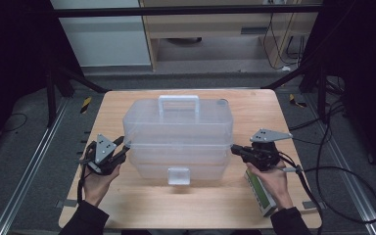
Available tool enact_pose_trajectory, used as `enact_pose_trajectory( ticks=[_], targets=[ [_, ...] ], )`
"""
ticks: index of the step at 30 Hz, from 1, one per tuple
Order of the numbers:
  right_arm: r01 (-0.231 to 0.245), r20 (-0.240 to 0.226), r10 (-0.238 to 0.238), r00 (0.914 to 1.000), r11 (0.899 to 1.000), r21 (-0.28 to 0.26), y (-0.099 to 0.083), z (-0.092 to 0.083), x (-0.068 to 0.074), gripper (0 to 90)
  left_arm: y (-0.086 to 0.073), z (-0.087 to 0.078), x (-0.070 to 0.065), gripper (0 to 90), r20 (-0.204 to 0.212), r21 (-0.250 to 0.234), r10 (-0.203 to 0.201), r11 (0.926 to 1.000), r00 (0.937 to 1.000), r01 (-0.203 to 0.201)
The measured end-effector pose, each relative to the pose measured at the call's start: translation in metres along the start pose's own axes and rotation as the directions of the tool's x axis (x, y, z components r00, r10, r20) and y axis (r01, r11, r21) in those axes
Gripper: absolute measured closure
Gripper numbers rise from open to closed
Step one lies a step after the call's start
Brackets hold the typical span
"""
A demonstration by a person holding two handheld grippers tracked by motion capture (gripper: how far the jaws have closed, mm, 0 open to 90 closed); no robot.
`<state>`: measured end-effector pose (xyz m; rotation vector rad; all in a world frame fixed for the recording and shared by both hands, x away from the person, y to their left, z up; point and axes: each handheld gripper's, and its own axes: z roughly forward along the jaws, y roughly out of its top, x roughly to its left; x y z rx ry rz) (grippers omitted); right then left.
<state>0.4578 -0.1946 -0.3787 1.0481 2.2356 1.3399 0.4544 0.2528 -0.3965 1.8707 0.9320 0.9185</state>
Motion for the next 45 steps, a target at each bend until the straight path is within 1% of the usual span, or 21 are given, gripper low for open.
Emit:
enact_pose_trajectory(
  ticks=[1, 2, 3, 4, 5, 9, 14, 19, 22, 29, 33, 36, 38, 39, 41, 42, 44, 45],
  targets=[
    [0.001, 0.002, -0.001, 1.0000, 1.000, -0.001, 0.000, 0.000, 0.000, 90.0, 0.001, 0.000, 0.001, 66.8, -0.002, -0.009, 0.010, 0.9999, 0.9999, -0.010],
    [0.002, 0.003, -0.002, 1.0000, 1.000, -0.002, 0.001, 0.000, 0.000, 90.0, 0.001, 0.000, 0.001, 66.3, -0.006, -0.012, 0.009, 0.9999, 0.9999, -0.009],
    [0.005, 0.005, -0.005, 1.0000, 1.000, -0.005, 0.001, 0.000, 0.000, 90.0, 0.001, 0.000, 0.000, 66.0, -0.011, -0.006, -0.006, 1.0000, 0.9999, 0.006],
    [0.005, 0.005, -0.005, 1.0000, 1.000, -0.005, 0.001, 0.000, 0.000, 90.0, 0.001, 0.000, 0.000, 65.7, -0.011, -0.006, -0.006, 1.0000, 0.9999, 0.006],
    [0.010, 0.010, -0.010, 0.9999, 1.000, -0.004, 0.002, 0.000, 0.001, 90.0, 0.002, 0.000, 0.001, 65.1, -0.016, -0.018, 0.000, 0.9998, 0.9999, -0.001],
    [0.010, 0.010, -0.010, 0.9999, 1.000, -0.007, 0.002, 0.000, 0.001, 90.0, 0.002, 0.000, 0.001, 64.5, -0.024, -0.025, 0.000, 0.9997, 0.9997, 0.000],
    [0.007, 0.009, -0.007, 0.9999, 1.000, -0.010, 0.003, 0.000, 0.001, 90.0, 0.002, 0.001, 0.000, 62.3, -0.010, -0.037, 0.001, 0.9993, 1.0000, -0.001],
    [0.011, 0.010, -0.011, 0.9999, 1.000, -0.009, 0.003, 0.000, 0.001, 90.0, 0.005, 0.003, -0.004, 61.9, -0.006, -0.038, 0.020, 0.9991, 0.9998, -0.021],
    [0.010, 0.006, -0.010, 0.9999, 1.000, -0.010, 0.004, 0.000, 0.001, 90.0, 0.006, 0.003, -0.005, 61.6, -0.017, -0.043, 0.029, 0.9986, 0.9994, -0.030],
    [0.013, 0.004, -0.013, 0.9999, 1.000, -0.017, 0.004, 0.000, 0.002, 90.0, 0.008, 0.003, -0.006, 63.9, -0.045, -0.052, 0.031, 0.9981, 0.9985, -0.034],
    [0.012, 0.017, -0.012, 0.9998, 1.000, -0.016, 0.004, 0.001, 0.001, 90.0, 0.010, 0.002, -0.007, 64.8, -0.058, -0.046, 0.039, 0.9980, 0.9976, -0.042],
    [0.012, 0.052, -0.013, 0.9986, 1.000, 0.009, 0.002, 0.004, 0.001, 87.4, 0.011, 0.002, -0.007, 65.1, -0.063, -0.041, 0.041, 0.9982, 0.9972, -0.043],
    [0.005, 0.070, -0.008, 0.9975, 0.999, 0.037, -0.001, 0.006, 0.000, 86.0, 0.012, 0.002, -0.008, 65.4, -0.067, -0.041, 0.039, 0.9983, 0.9970, -0.041],
    [0.001, 0.082, -0.004, 0.9966, 0.999, 0.040, -0.002, 0.006, 0.000, 84.9, 0.012, 0.002, -0.008, 65.6, -0.068, -0.041, 0.038, 0.9983, 0.9969, -0.041],
    [0.007, 0.112, -0.015, 0.9936, 0.997, 0.076, -0.004, 0.009, 0.000, 81.9, 0.012, 0.002, -0.008, 65.7, -0.070, -0.039, 0.037, 0.9985, 0.9969, -0.039],
    [0.003, 0.121, -0.013, 0.9926, 0.997, 0.081, -0.004, 0.009, 0.000, 80.7, 0.013, 0.002, -0.008, 65.8, -0.072, -0.038, 0.036, 0.9985, 0.9967, -0.039],
    [-0.008, 0.114, -0.002, 0.9935, 0.996, 0.089, -0.005, 0.012, 0.001, 78.4, 0.013, 0.002, -0.008, 65.8, -0.075, -0.036, 0.039, 0.9985, 0.9965, -0.041],
    [-0.015, 0.118, 0.004, 0.9931, 0.996, 0.093, -0.005, 0.013, 0.001, 77.4, 0.013, 0.002, -0.009, 65.9, -0.074, -0.037, 0.036, 0.9986, 0.9966, -0.038]
  ],
)
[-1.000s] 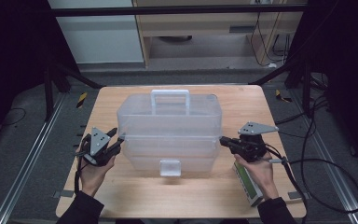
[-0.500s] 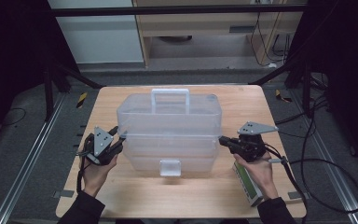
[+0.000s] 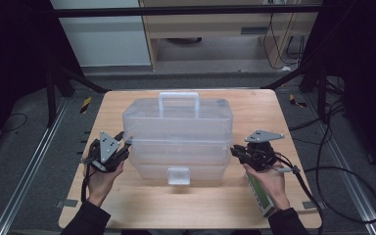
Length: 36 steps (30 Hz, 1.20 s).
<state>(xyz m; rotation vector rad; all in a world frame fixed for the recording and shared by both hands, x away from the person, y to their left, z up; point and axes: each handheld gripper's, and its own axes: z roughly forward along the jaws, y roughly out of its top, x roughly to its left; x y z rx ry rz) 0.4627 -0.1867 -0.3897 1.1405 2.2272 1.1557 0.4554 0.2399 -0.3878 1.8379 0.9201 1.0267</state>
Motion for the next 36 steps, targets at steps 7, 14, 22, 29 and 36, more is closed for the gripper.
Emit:
enact_pose_trajectory(
  ticks=[7, 14, 22, 29, 36],
  targets=[
    [-0.024, 0.016, 0.024, 0.9996, 1.000, 0.020, -0.002, 0.009, 0.003, 73.8, 0.000, 0.000, 0.000, 65.9, 0.002, 0.005, -0.001, 1.0000, 1.0000, 0.001],
    [-0.034, 0.031, 0.033, 0.9990, 0.998, 0.050, -0.003, 0.016, 0.004, 74.1, 0.001, 0.000, 0.001, 65.8, 0.005, 0.008, -0.006, 1.0000, 1.0000, 0.006],
    [-0.038, 0.024, 0.037, 0.9990, 0.997, 0.071, -0.005, 0.022, 0.006, 75.7, 0.002, 0.000, 0.002, 65.7, 0.008, 0.011, -0.017, 0.9998, 0.9998, 0.017],
    [-0.051, 0.025, 0.049, 0.9985, 0.996, 0.076, -0.005, 0.024, 0.007, 76.8, 0.003, 0.000, 0.002, 65.7, 0.010, 0.021, -0.019, 0.9996, 0.9998, 0.019],
    [-0.072, 0.019, 0.071, 0.9973, 0.994, 0.081, -0.005, 0.025, 0.006, 78.3, 0.007, 0.000, 0.003, 66.0, 0.007, 0.032, -0.009, 0.9995, 0.9999, 0.009]
  ],
)
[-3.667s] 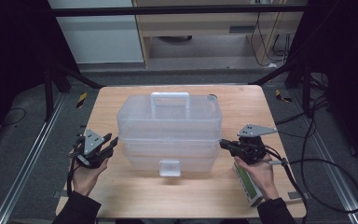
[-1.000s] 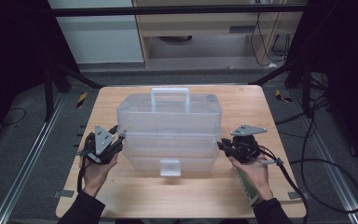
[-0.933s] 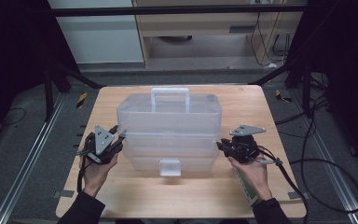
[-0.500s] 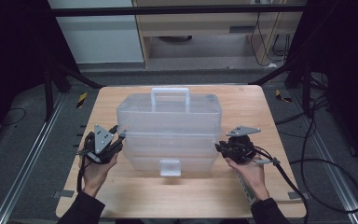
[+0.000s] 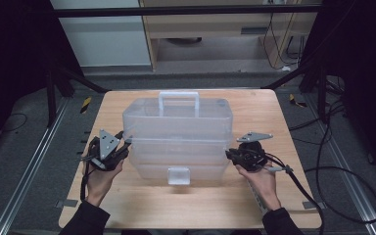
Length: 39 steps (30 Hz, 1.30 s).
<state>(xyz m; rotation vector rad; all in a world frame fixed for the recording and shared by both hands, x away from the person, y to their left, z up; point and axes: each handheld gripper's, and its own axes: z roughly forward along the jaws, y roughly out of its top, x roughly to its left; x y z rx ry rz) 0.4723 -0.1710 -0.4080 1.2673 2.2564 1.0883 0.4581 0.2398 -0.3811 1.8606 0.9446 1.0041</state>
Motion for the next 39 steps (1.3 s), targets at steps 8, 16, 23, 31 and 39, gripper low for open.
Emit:
enact_pose_trajectory(
  ticks=[8, 16, 23, 31, 39],
  targets=[
    [-0.007, 0.001, 0.007, 1.0000, 1.000, 0.005, 0.000, 0.000, 0.000, 78.3, 0.006, 0.001, 0.003, 66.8, -0.003, -0.003, -0.006, 1.0000, 1.0000, 0.006],
    [-0.005, 0.006, 0.005, 1.0000, 1.000, 0.002, 0.000, 0.001, 0.000, 78.3, 0.012, 0.003, 0.007, 67.6, -0.001, -0.018, -0.029, 0.9994, 0.9996, 0.029],
    [-0.003, 0.007, 0.003, 1.0000, 1.000, 0.002, 0.000, 0.001, 0.000, 78.3, 0.016, 0.005, 0.010, 68.1, -0.001, -0.027, -0.038, 0.9989, 0.9993, 0.038],
    [-0.004, 0.008, 0.004, 1.0000, 1.000, 0.001, 0.000, 0.001, 0.001, 78.2, 0.022, 0.008, 0.013, 68.8, -0.007, -0.035, -0.043, 0.9985, 0.9991, 0.043],
    [-0.004, 0.006, 0.004, 1.0000, 1.000, 0.001, 0.000, 0.001, 0.001, 78.1, 0.023, 0.011, 0.016, 71.0, -0.011, -0.039, -0.048, 0.9981, 0.9988, 0.048]
  ],
)
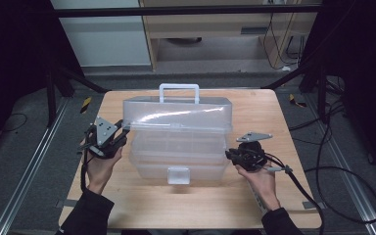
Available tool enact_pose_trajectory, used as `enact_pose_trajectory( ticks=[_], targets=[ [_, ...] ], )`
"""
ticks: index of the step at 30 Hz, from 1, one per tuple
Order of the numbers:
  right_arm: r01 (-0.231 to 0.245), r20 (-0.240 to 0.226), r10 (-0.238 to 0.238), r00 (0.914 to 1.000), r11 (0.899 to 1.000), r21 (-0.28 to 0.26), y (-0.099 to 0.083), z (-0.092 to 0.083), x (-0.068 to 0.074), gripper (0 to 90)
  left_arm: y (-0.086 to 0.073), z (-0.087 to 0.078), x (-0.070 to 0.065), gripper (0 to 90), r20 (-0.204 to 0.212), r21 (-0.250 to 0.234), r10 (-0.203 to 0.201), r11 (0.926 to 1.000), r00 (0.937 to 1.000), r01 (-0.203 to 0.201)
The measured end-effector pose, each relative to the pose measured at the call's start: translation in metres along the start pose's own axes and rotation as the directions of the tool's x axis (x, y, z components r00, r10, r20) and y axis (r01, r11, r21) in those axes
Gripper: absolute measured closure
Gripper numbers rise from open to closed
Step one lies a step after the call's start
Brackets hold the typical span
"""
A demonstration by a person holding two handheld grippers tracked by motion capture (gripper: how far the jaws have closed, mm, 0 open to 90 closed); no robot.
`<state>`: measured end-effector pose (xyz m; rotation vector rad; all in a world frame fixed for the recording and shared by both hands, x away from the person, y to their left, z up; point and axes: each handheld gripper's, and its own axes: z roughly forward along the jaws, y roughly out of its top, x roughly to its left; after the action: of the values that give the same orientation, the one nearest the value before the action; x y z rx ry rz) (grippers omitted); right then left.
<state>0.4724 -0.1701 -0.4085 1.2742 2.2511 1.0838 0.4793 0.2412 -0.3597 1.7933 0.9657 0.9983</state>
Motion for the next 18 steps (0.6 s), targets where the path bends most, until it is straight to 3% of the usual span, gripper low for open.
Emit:
enact_pose_trajectory(
  ticks=[18],
  targets=[
    [-0.003, -0.005, 0.003, 1.0000, 1.000, -0.002, -0.0001, 0.0002, 0.0001, 78.0, 0.0050, 0.0043, 0.0028, 75.7, -0.024, 0.003, 0.000, 1.0000, 0.9997, 0.000]
  ],
)
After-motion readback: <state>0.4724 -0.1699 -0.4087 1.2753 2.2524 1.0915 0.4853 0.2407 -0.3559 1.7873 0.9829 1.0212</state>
